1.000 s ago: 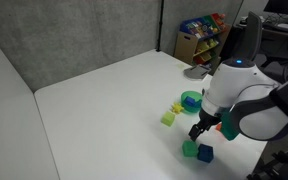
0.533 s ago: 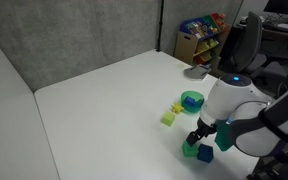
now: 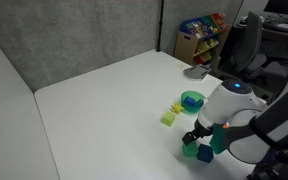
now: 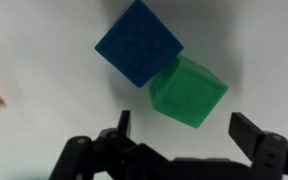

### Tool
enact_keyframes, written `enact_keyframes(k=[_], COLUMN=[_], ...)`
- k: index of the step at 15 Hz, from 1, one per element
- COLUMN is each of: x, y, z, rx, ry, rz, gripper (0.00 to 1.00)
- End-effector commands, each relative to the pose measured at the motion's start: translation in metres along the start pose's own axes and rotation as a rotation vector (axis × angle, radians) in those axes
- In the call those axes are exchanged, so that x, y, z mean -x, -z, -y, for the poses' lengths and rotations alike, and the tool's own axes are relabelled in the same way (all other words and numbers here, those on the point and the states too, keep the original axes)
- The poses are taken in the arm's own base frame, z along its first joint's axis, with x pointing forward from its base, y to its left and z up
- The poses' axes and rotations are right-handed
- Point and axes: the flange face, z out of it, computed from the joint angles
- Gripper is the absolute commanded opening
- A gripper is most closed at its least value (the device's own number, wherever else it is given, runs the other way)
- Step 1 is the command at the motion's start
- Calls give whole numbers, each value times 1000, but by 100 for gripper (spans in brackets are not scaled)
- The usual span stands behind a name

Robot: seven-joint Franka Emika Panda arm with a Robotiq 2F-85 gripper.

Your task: Put the green building block on the lime green building block

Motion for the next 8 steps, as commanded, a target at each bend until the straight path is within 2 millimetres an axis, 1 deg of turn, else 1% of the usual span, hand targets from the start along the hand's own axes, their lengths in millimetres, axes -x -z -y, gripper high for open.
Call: enact_keyframes(k=[1,8], x=[-5,-8], y=[-8,-23], z=[2,8], rx=[-6,-21], ry=[-25,-72], rz=[-23,-7], gripper=[100,100])
